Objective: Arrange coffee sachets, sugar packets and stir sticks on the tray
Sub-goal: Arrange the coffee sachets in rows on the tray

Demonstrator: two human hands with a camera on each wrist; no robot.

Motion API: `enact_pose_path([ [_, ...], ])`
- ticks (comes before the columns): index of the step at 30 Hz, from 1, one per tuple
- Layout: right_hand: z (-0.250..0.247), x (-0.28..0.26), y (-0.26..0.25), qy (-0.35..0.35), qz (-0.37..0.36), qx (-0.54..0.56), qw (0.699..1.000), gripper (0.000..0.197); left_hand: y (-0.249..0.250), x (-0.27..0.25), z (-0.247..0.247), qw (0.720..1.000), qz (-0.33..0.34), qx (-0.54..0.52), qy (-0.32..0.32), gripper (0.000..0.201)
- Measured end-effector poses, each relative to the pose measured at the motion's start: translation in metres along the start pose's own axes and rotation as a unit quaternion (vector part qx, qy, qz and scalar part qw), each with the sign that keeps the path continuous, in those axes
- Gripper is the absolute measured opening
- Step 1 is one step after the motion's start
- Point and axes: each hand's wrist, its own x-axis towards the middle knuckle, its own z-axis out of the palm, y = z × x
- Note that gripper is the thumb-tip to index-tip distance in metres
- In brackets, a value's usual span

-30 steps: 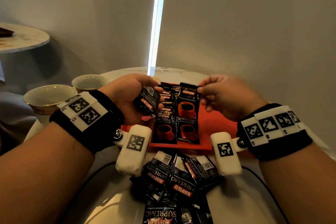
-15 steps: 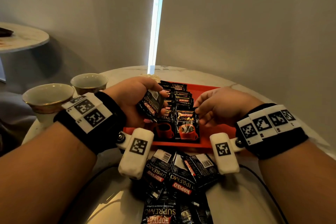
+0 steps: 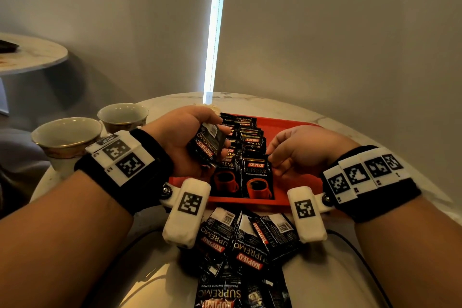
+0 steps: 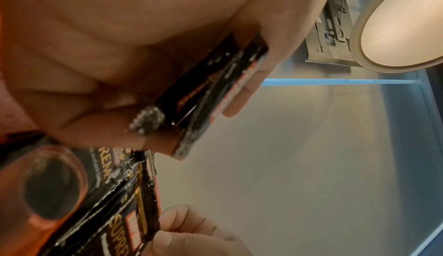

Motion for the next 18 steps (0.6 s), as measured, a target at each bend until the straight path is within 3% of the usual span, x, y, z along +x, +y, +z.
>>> enact_pose_path([
  [12, 0.0001, -0.0002, 0.0, 0.009, -0.008, -0.002, 1.0, 0.011, 0.0031, 0.0001, -0.0041, 0.999, 0.015, -0.047, -0.003, 0.04],
  [18, -0.0002, -0.0015, -0.0035, 0.048, -0.054, 0.02, 0.997, 0.014, 0.0013, 0.0004, -0.0021, 0.997, 0.053, -0.063, -0.002, 0.044],
])
